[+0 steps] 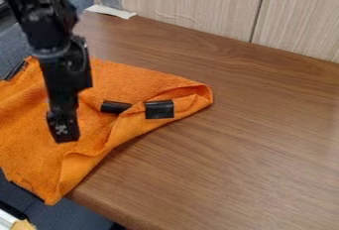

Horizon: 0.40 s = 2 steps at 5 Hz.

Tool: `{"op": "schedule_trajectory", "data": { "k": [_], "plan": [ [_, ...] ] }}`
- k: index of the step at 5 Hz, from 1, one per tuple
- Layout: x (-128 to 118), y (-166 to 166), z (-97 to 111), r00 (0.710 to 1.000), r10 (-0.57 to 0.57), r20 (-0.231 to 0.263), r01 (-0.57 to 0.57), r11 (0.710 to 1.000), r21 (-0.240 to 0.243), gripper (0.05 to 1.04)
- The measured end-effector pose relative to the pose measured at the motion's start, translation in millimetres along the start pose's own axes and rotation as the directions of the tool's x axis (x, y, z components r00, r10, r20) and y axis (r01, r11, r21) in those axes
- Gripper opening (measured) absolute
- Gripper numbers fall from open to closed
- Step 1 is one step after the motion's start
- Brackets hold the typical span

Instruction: Move the orange cloth

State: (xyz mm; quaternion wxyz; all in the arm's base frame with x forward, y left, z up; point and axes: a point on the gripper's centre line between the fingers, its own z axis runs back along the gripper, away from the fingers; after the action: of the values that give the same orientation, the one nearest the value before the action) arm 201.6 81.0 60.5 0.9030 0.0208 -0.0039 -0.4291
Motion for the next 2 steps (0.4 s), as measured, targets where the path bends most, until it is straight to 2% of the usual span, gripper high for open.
{"op": "schedule_trajectory", "data": {
  "k": [1, 2],
  "plan": [
    [-9.1, 4.7, -11.7, 0.999, 0.028, -0.042, -0.028, 1.000, 0.004, 1.000],
    [-13.6, 7.5, -21.7, 0.996, 0.064, -0.056, -0.061, 0.996, 0.058, 1.001]
  ]
}}
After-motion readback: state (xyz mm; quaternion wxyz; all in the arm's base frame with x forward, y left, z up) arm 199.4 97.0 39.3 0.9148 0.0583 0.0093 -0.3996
